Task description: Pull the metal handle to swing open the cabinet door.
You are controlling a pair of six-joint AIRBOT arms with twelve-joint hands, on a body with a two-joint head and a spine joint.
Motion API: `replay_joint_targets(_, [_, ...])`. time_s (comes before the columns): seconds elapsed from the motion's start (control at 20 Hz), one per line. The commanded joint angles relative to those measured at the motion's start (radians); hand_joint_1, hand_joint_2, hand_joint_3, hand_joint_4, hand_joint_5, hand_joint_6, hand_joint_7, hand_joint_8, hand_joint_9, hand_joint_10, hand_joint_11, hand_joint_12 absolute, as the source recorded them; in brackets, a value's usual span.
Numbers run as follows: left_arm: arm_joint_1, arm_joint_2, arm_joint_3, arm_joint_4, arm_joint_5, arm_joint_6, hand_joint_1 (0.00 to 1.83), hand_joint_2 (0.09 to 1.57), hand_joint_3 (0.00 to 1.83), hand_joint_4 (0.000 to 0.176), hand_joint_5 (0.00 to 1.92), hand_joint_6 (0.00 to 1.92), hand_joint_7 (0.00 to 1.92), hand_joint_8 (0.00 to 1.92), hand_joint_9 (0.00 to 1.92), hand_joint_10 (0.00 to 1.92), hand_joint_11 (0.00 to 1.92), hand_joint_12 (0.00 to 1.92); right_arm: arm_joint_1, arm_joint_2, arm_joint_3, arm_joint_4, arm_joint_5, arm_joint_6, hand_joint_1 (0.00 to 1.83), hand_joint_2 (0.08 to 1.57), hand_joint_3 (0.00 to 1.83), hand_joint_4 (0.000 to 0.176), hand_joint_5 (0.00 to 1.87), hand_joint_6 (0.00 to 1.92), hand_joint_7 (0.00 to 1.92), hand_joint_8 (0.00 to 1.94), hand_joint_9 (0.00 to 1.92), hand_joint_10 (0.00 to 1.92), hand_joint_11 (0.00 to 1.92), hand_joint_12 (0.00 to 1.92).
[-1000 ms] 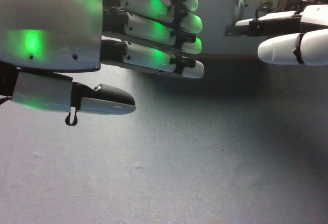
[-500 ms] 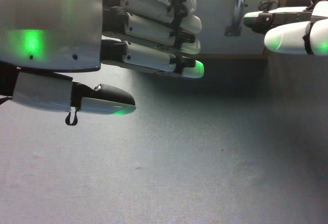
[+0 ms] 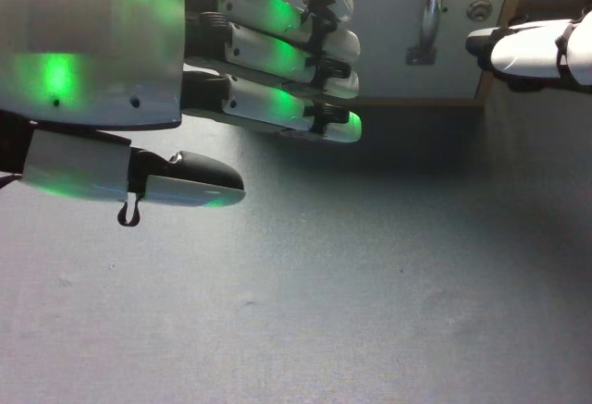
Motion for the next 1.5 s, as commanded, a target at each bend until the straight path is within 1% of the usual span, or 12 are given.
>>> replay_joint_targets(0.0, [-0.008, 0.005, -0.001, -0.100, -0.020, 0.010, 0.00, 1.57, 0.01, 0.000, 0.55, 0.01, 0.57, 0.01, 0.53, 0.01, 0.14, 0.86, 0.011, 0.010, 0.008, 0.024, 0.092, 0.010, 0.00, 1.55, 0.00, 0.000, 0.16, 0.00, 0.15, 0.00, 0.13, 0.00, 0.00, 0.36])
replay_joint_targets(0.15, [-0.008, 0.005, -0.001, -0.100, -0.020, 0.010, 0.00, 1.57, 0.01, 0.000, 0.55, 0.01, 0.57, 0.01, 0.52, 0.01, 0.13, 0.86, 0.024, -0.003, 0.020, 0.081, 0.075, 0.010, 0.00, 1.55, 0.00, 0.000, 0.18, 0.01, 0.16, 0.00, 0.14, 0.00, 0.00, 0.39])
replay_joint_targets(0.45, [-0.008, 0.005, -0.001, -0.100, -0.020, 0.010, 0.00, 1.57, 0.01, 0.000, 0.54, 0.00, 0.57, 0.00, 0.54, 0.01, 0.14, 0.85, 0.033, -0.027, 0.047, 0.135, 0.072, 0.010, 0.00, 1.57, 0.00, 0.000, 0.19, 0.00, 0.17, 0.00, 0.15, 0.00, 0.00, 0.39])
replay_joint_targets(0.55, [-0.008, 0.005, -0.001, -0.100, -0.020, 0.010, 0.00, 1.57, 0.01, 0.000, 0.54, 0.00, 0.57, 0.00, 0.53, 0.01, 0.14, 0.85, 0.032, -0.037, 0.056, 0.182, 0.072, 0.010, 0.00, 1.57, 0.00, 0.000, 0.19, 0.00, 0.18, 0.00, 0.15, 0.00, 0.00, 0.40])
replay_joint_targets(0.6, [-0.008, 0.005, -0.001, -0.100, -0.020, 0.010, 0.00, 1.57, 0.01, 0.000, 0.56, 0.01, 0.58, 0.00, 0.54, 0.01, 0.15, 0.85, 0.032, -0.041, 0.060, 0.209, 0.072, 0.010, 0.00, 1.57, 0.00, 0.000, 0.18, 0.00, 0.15, 0.00, 0.13, 0.00, 0.00, 0.37])
replay_joint_targets(0.85, [-0.008, 0.005, -0.001, -0.100, -0.020, 0.010, 0.00, 1.57, 0.03, 0.000, 0.55, 0.00, 0.58, 0.00, 0.54, 0.00, 0.14, 0.84, 0.032, -0.070, 0.087, 0.238, 0.072, 0.010, 0.00, 1.57, 0.00, 0.000, 0.18, 0.00, 0.16, 0.00, 0.14, 0.00, 0.00, 0.38])
replay_joint_targets(1.05, [-0.008, 0.005, -0.001, -0.100, -0.020, 0.010, 0.00, 1.57, 0.03, 0.000, 0.55, 0.00, 0.59, 0.00, 0.54, 0.00, 0.15, 0.84, 0.028, -0.115, 0.124, 0.270, 0.072, 0.010, 0.00, 1.57, 0.00, 0.000, 0.18, 0.00, 0.17, 0.00, 0.14, 0.00, 0.00, 0.40])
replay_joint_targets(1.2, [-0.008, 0.005, -0.001, -0.100, -0.020, 0.010, 0.00, 1.57, 0.03, 0.000, 0.55, 0.00, 0.59, 0.00, 0.54, 0.00, 0.15, 0.84, 0.028, -0.142, 0.155, 0.297, 0.072, 0.010, 0.00, 1.57, 0.00, 0.000, 0.17, 0.00, 0.16, 0.00, 0.14, 0.00, 0.00, 0.38])
replay_joint_targets(1.45, [-0.008, 0.005, -0.001, -0.100, -0.020, 0.010, 0.00, 1.57, 0.03, 0.000, 0.56, 0.00, 0.59, 0.00, 0.54, 0.00, 0.15, 0.84, 0.028, -0.149, 0.170, 0.334, 0.073, 0.010, 0.00, 1.56, 0.00, 0.000, 0.17, 0.00, 0.16, 0.00, 0.14, 0.00, 0.00, 0.38])
